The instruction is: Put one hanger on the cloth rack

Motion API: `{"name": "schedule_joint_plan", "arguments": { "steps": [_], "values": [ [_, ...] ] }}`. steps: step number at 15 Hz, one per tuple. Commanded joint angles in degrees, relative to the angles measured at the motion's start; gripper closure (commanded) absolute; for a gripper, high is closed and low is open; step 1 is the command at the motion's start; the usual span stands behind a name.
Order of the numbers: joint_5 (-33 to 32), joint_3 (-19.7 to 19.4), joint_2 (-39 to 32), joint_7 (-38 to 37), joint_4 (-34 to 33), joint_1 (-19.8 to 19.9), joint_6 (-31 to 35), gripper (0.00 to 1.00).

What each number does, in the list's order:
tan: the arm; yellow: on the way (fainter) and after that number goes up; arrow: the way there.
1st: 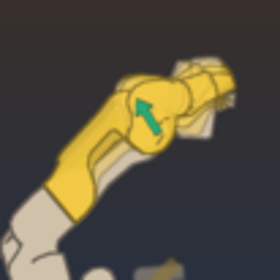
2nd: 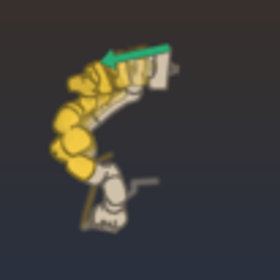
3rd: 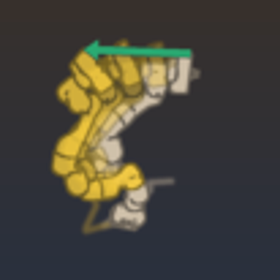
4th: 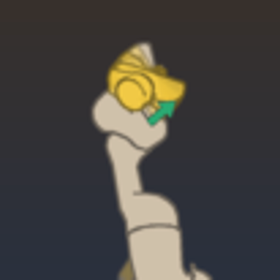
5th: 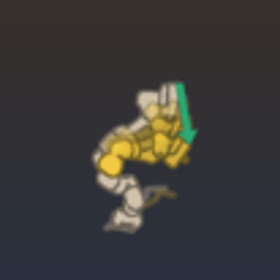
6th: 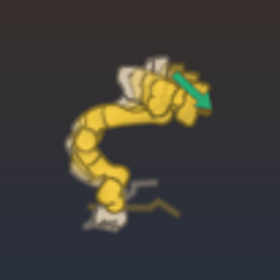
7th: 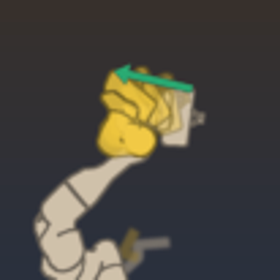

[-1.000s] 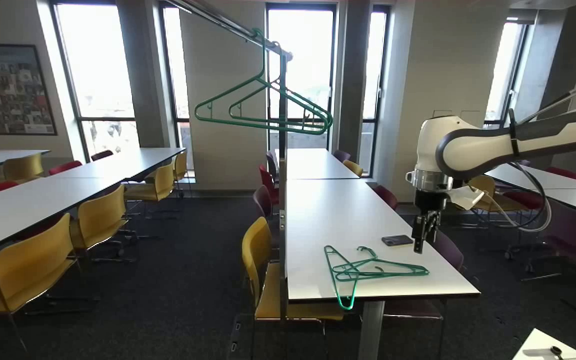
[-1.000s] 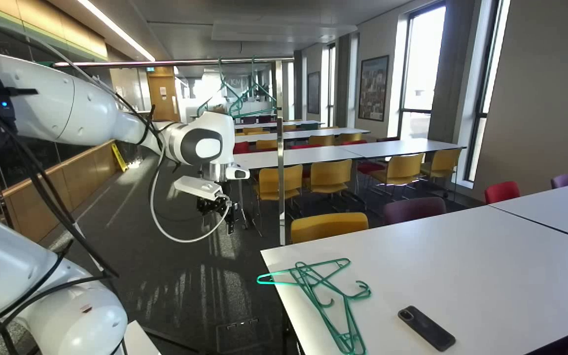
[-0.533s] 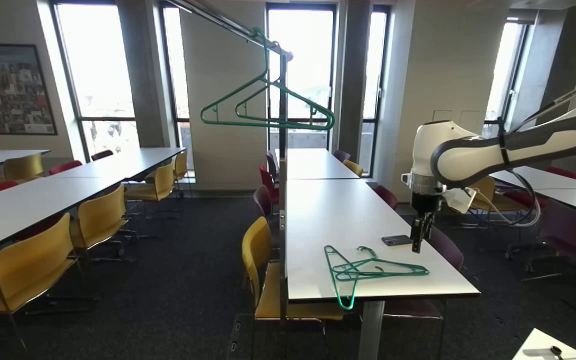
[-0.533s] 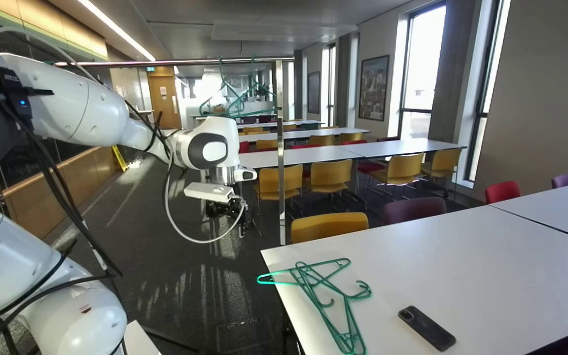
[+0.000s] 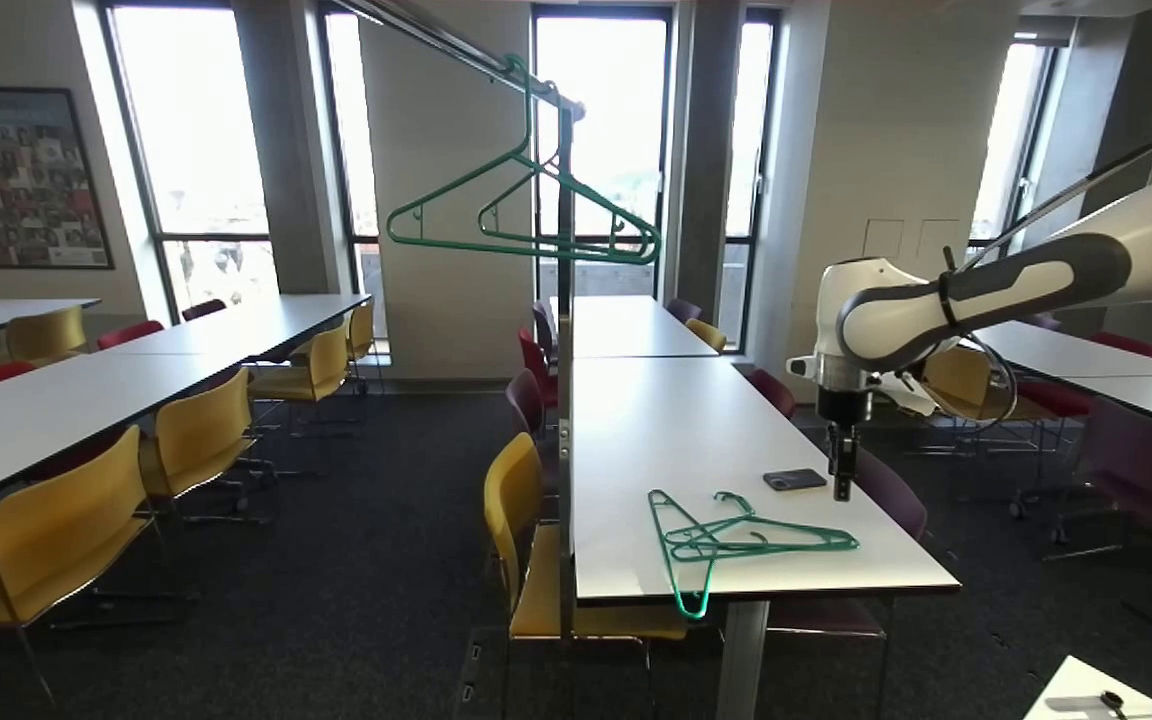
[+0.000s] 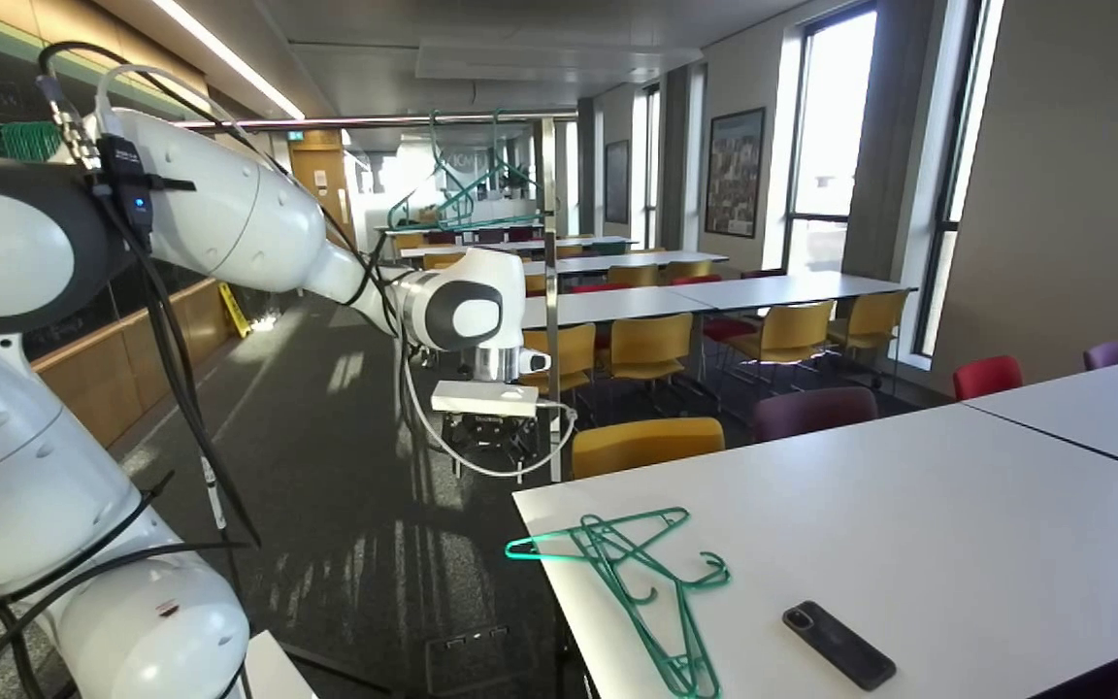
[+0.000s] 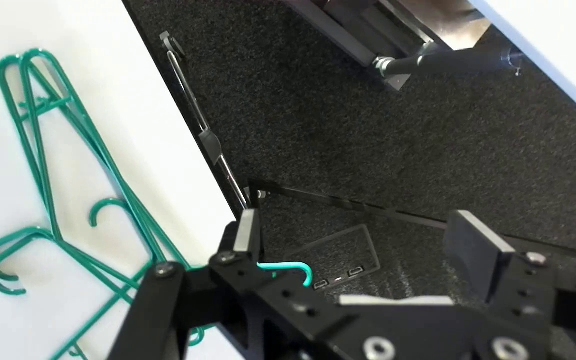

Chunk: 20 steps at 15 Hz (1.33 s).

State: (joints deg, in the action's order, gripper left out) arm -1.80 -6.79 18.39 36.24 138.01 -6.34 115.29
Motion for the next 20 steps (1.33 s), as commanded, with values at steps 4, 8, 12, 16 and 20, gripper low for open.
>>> {"name": "schedule_joint_plan", "arguments": {
  "steps": [4, 8, 12, 16, 20],
  "values": [
    [-0.33, 0.71, -1.5, 6.52, -1.65, 1.45, -0.08, 0.0],
    [-0.4, 0.73, -1.5, 6.59, -1.69, 1.44, -0.08, 0.0],
    [-8.61, 1.94, -3.07, 2.38, -2.71, 3.16, 5.56, 0.0],
    [-11.95, 0.95, -6.82, 3.58, -4.57, 4.48, 9.04, 0.0],
    [-7.73, -0.64, -12.09, 12.22, -7.55, 5.11, 9.57, 0.0]
  ]
}}
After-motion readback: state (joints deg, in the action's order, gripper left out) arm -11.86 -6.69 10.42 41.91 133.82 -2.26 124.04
